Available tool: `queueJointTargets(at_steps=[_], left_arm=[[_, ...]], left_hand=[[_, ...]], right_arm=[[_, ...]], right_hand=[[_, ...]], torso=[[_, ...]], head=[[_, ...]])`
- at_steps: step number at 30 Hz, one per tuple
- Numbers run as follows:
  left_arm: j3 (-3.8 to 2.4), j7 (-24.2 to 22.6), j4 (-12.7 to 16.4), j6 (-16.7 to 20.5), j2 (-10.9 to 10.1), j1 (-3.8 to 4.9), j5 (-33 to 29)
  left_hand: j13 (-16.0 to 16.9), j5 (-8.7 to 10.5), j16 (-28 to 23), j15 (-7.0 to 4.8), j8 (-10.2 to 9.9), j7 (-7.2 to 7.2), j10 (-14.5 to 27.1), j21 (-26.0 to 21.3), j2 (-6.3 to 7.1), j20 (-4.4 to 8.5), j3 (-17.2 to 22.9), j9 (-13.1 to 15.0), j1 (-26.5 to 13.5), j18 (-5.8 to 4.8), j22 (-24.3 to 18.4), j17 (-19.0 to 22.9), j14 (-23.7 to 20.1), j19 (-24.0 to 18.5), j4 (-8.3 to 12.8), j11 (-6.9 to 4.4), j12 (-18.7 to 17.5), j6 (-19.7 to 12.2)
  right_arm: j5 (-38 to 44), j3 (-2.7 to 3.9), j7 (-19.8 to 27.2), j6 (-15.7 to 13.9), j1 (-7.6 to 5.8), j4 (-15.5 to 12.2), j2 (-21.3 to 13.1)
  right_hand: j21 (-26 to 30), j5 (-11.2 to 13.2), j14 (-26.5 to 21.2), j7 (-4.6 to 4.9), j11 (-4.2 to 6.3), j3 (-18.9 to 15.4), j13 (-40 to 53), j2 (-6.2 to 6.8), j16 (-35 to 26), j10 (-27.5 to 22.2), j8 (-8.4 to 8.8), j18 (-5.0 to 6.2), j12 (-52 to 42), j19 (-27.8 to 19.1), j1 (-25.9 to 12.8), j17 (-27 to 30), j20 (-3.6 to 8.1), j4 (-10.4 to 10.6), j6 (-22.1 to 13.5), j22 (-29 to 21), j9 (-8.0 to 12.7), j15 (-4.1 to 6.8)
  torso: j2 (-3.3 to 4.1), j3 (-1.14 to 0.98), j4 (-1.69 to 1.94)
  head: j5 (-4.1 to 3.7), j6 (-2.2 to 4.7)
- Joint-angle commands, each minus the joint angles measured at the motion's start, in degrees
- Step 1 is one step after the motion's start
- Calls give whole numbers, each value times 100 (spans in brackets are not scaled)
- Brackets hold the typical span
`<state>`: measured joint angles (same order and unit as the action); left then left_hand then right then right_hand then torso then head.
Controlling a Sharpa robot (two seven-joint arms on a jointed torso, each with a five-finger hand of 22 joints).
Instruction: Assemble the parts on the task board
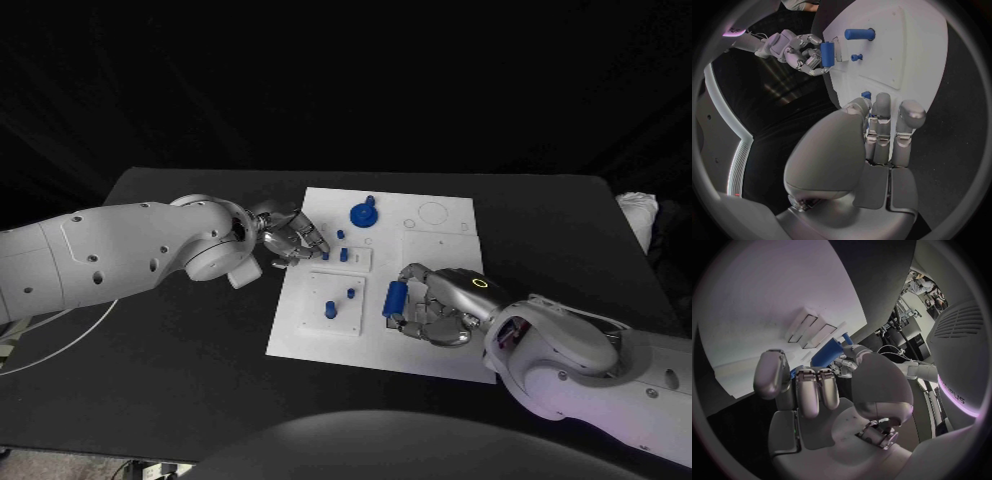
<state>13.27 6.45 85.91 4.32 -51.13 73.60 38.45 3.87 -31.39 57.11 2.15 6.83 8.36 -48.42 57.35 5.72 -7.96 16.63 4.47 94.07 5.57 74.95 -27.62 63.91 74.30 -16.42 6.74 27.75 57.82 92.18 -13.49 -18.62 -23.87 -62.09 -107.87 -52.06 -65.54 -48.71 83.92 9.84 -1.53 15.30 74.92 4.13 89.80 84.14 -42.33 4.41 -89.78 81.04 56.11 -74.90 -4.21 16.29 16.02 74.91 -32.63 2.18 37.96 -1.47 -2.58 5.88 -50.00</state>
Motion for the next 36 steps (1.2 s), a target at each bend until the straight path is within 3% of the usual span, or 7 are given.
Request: queueJointTargets(at_steps=[1,17,22,26,27,31,36], left_arm=[[-3,21,4,-120,13,0,19],[-3,55,15,-149,6,-66,20],[-3,68,20,-158,1,-81,20],[-3,82,20,-167,1,-85,20],[-3,86,20,-171,1,-86,20],[-3,102,17,-193,6,-89,20],[-3,116,24,-210,1,-91,27]], left_hand=[[-2,-18,21,-8,14,37,-44,-31,-50,0,30,5,-9,105,627,10,-34,-26,5,2,26,-3],[-2,-13,19,-6,10,41,-42,-50,-44,0,28,2,-13,109,622,14,-39,-36,0,7,26,-13],[-3,-10,18,-3,9,43,-42,-52,-44,-1,27,2,-19,109,621,16,-42,-38,-5,10,26,-15],[-3,-10,18,-3,9,43,-42,-52,-44,-1,27,2,-19,109,621,16,-42,-38,-5,10,26,-15],[-3,-10,18,-3,9,43,-42,-52,-44,-1,27,2,-19,109,621,16,-42,-38,-5,10,26,-15],[-2,-7,18,0,10,49,-46,-56,-51,-3,27,3,-30,108,620,19,-44,-41,-14,14,29,-14],[-2,-7,18,1,11,50,-47,-56,-52,-3,27,3,-31,108,620,20,-44,-41,-14,14,30,-14]], right_arm=[[-42,-2,165,543,5,0,-12],[38,-2,174,894,5,77,-24],[27,-2,203,884,5,76,-28],[-21,-2,234,885,6,59,-38],[-37,-2,239,877,6,49,-41],[-62,-3,257,807,9,18,-52],[-56,-3,260,644,12,-7,-82]], right_hand=[[29,-11,608,-273,-4,68,1508,34,20,586,29,51,-22,-46,119,-1510,12,12,334,859,10,-11],[85,93,605,-184,-83,225,1508,133,16,586,432,60,-22,-101,276,-1503,-49,6,-24,845,400,-80],[102,167,601,-151,-108,248,1508,170,10,586,879,64,-22,-121,305,-1493,-78,5,-577,839,802,-103],[112,350,598,-137,-125,200,1508,215,6,586,1609,68,-22,-132,270,-1486,-88,13,-957,836,1407,-119],[107,514,600,-136,-128,162,1508,229,9,586,1727,67,-22,-132,241,-1491,-90,17,-1017,836,1512,-122],[80,2256,604,-101,-159,-153,1508,238,15,586,2021,62,-22,-125,194,-1502,-111,12,-1165,840,1830,-148],[49,3336,608,-87,-179,-583,1508,267,20,586,1913,60,-22,-103,290,-1510,-131,34,-1113,846,1919,-163]], torso=[[0,0,-3],[-5,-2,-2],[2,-2,2],[6,0,2],[7,0,1],[4,-2,1],[1,-3,2]], head=[[-7,0],[-2,0],[0,0],[7,0],[8,0],[5,0],[19,0]])
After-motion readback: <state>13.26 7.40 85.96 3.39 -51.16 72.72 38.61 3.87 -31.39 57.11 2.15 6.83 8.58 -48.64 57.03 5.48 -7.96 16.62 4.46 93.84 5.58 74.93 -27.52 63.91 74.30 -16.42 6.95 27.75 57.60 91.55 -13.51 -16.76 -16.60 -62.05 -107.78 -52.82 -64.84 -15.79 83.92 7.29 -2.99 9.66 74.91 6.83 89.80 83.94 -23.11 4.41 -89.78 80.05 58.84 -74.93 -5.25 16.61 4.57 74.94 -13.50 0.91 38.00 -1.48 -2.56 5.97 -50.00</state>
